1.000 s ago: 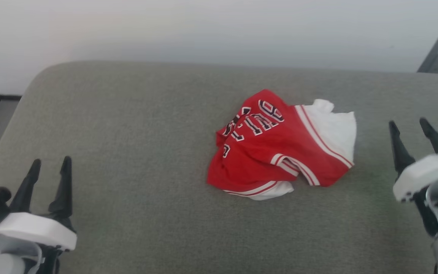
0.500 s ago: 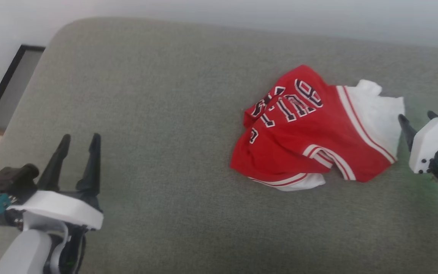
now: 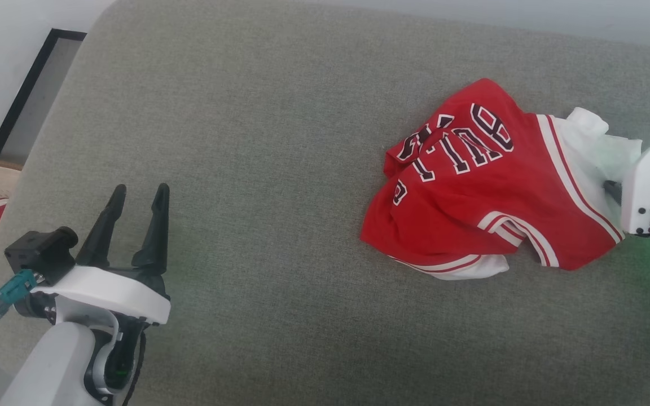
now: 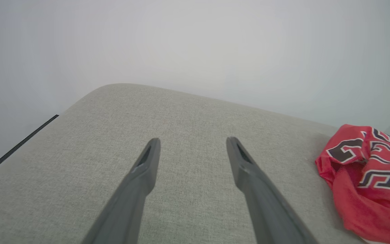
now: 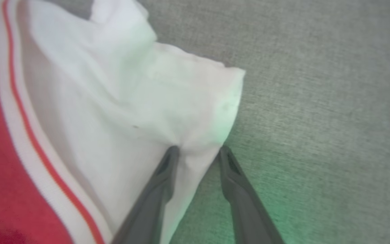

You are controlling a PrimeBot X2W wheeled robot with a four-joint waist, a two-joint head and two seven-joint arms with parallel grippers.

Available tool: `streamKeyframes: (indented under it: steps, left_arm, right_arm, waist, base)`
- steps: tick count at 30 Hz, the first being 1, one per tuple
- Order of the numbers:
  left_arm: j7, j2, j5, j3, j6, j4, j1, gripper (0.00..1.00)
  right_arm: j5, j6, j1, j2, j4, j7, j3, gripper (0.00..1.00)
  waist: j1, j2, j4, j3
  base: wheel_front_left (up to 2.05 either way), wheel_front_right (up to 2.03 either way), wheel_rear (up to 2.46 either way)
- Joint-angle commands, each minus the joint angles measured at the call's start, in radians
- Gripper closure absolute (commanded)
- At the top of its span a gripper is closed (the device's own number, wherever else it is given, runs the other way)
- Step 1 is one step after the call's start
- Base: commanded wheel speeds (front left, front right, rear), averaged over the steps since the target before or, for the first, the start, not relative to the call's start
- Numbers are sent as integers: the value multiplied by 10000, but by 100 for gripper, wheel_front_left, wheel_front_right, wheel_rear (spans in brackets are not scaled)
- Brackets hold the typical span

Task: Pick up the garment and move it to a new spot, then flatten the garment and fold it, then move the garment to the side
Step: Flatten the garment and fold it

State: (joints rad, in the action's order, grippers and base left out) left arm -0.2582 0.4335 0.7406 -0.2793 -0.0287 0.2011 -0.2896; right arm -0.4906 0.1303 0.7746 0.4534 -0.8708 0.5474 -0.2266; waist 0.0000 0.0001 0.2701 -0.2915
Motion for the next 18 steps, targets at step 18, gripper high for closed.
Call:
streamKeyframes:
  steps: [18]
  left_arm:
    - [-14, 370, -237, 468, 164, 210, 245, 0]
  right_arm:
    - [-1067, 3, -1927, 936, 2394, 64, -529, 100]
  waist:
    - [0, -1, -1223, 678]
  base:
    - [0, 0, 0]
